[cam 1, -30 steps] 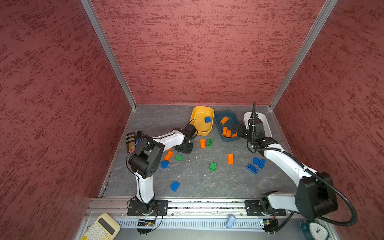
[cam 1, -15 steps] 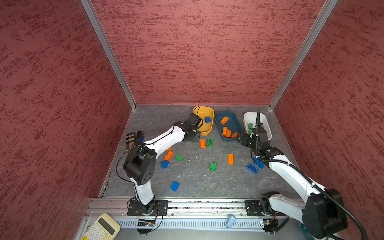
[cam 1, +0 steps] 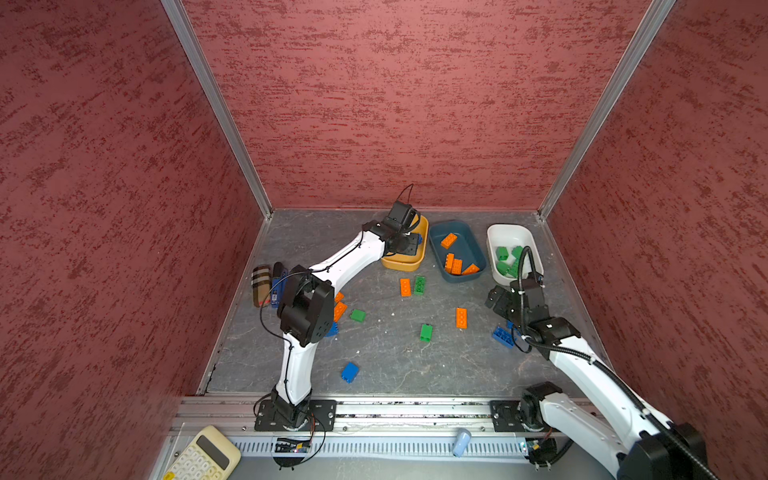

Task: Sort the legos into containers by color
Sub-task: 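Carry the blue brick into the yellow tub with left while right approaches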

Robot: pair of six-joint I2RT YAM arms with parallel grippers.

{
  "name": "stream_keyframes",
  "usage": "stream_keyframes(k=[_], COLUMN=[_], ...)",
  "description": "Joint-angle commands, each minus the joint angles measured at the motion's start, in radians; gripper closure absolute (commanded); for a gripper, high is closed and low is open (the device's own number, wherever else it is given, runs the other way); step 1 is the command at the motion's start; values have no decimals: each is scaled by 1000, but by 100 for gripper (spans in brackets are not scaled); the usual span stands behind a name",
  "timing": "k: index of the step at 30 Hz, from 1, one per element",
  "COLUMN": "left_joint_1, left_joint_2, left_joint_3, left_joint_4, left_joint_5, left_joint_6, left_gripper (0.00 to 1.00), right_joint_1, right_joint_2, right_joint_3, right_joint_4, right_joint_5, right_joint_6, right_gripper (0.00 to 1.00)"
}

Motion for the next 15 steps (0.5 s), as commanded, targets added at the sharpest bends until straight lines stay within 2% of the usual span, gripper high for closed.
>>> stream_keyframes(k=[1, 4, 8, 11, 14, 15], left_joint_1=[16, 18, 29, 42, 53, 53], left_joint_2=[77, 156, 252, 309, 348, 352], left_joint_3=[103, 178, 271, 335, 411, 420], left_joint_4=[-19, -13, -26, -50, -109, -116], left_joint_5=[15, -16, -115, -132, -88, -84], left_joint_6=[-20, -26, -61, -98, -115, -113], left_gripper=[75, 74, 73, 71, 64, 57], right_joint_1=[-5, -5, -5, -5, -5, -5], right_joint_2=[-33, -61, -81, -78, -55, -45], right_joint_3=[-19, -30, -42, -52, -55, -56], right_joint_4=[-62, -63, -81, -93, -114, -130], right_joint_5=[16, 15, 13, -30, -92, -92], right_joint_6=[32, 41, 44, 29, 20, 31], right_gripper=[1, 1, 1, 1, 1, 1])
